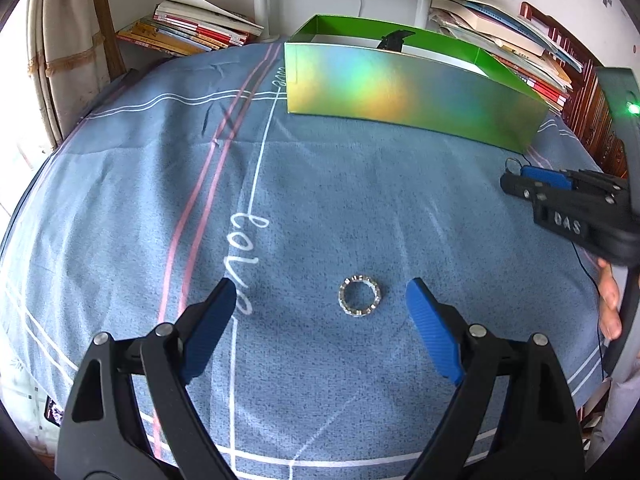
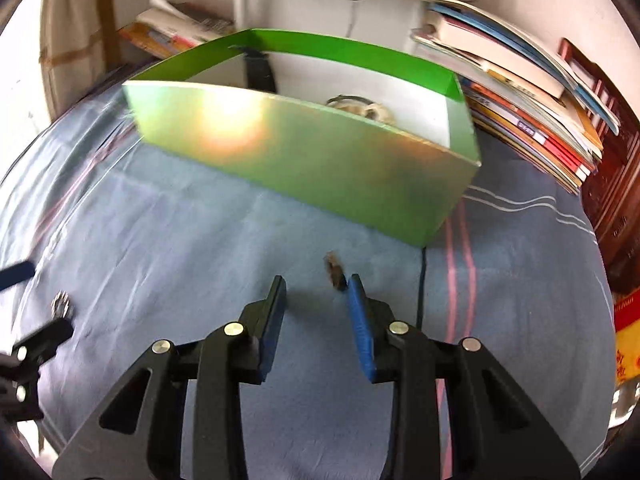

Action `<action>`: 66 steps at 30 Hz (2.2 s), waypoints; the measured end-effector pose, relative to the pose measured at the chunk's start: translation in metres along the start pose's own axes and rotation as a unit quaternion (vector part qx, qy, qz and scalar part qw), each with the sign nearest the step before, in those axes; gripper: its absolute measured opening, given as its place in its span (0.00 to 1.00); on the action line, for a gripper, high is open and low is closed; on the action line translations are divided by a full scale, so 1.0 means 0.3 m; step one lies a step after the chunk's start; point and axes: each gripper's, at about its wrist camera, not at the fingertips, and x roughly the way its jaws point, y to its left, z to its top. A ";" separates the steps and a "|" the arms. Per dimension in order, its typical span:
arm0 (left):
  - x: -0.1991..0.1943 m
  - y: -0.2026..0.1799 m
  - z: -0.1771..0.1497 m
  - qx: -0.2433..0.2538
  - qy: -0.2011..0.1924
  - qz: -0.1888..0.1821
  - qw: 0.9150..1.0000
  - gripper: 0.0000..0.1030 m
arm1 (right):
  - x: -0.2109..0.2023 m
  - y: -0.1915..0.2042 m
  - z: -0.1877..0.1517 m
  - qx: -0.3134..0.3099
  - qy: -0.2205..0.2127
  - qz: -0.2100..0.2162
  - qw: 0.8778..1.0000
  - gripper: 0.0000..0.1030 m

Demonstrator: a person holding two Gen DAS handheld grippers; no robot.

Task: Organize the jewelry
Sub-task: 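Move the left tool down to the small silver ring on the sheet, then grasp the silver ring with the left tool and lift it, then carry the ring over the green box and open the left tool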

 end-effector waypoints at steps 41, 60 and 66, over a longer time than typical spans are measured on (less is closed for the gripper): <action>-0.176 -0.051 0.296 0.076 -0.103 -0.070 0.989 0.19 | -0.215 -0.091 0.158 0.070 -0.087 0.010 0.994 0.05; 0.179 -0.062 0.723 0.039 -0.069 -0.042 0.996 0.20 | -0.002 -0.171 0.401 0.125 -0.074 -0.017 0.989 0.05; 0.192 -0.036 0.717 0.020 -0.075 -0.038 0.996 0.56 | -0.034 -0.171 0.379 0.134 -0.094 -0.032 0.986 0.43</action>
